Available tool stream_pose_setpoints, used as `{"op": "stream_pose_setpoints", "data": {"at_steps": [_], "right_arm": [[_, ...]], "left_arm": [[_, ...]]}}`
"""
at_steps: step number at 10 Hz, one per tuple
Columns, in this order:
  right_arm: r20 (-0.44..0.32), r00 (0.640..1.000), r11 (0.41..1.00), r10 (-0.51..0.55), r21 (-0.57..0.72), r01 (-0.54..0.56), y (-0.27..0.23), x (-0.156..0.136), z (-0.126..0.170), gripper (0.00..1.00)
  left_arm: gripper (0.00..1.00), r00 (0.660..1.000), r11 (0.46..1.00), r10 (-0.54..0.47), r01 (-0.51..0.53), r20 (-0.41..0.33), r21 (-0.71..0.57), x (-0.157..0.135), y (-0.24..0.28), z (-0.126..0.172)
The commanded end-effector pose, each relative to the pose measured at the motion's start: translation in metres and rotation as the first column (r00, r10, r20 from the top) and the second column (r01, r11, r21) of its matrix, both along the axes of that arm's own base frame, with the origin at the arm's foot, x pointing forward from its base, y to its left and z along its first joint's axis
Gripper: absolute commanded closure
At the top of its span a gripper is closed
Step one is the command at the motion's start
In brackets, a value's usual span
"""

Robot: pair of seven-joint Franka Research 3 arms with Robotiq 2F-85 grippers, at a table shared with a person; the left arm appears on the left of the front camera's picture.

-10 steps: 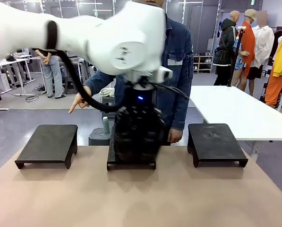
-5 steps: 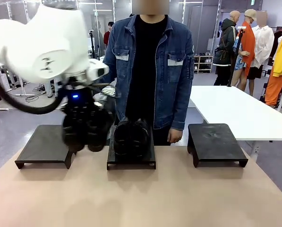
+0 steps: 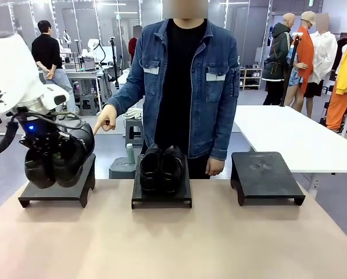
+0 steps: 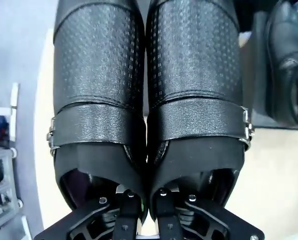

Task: Place the shoes on the stand as instructed by the person.
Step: Pick up another pair of Shoes and place it on the Shoes Stand indicated by the person.

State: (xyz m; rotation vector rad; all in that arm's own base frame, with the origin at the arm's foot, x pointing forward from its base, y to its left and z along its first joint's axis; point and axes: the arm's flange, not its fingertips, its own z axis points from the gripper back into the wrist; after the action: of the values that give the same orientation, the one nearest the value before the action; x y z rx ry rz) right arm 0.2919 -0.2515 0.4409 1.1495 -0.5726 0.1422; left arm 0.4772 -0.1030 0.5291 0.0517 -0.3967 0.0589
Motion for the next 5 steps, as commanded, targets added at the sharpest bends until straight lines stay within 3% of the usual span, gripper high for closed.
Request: {"op": "stream_pose_setpoints", "data": {"at_steps": [1,5], "right_arm": [[0.012,1.0,1.0,0.001,0.008,-0.001,-0.001,-0.001,0.002,0.0],[0.012,1.0,1.0,0.001,0.008,-0.001,-0.001,-0.001,0.002,0.0]], "left_arm": [[0.93,0.994,0.996,-0.083,0.079,0.077,0.046,0.021,-0.002,-0.015],[0.93,0.99,0.992,-0.124,0.123,0.064,0.009,0.058,0.033,-0.023]]}}
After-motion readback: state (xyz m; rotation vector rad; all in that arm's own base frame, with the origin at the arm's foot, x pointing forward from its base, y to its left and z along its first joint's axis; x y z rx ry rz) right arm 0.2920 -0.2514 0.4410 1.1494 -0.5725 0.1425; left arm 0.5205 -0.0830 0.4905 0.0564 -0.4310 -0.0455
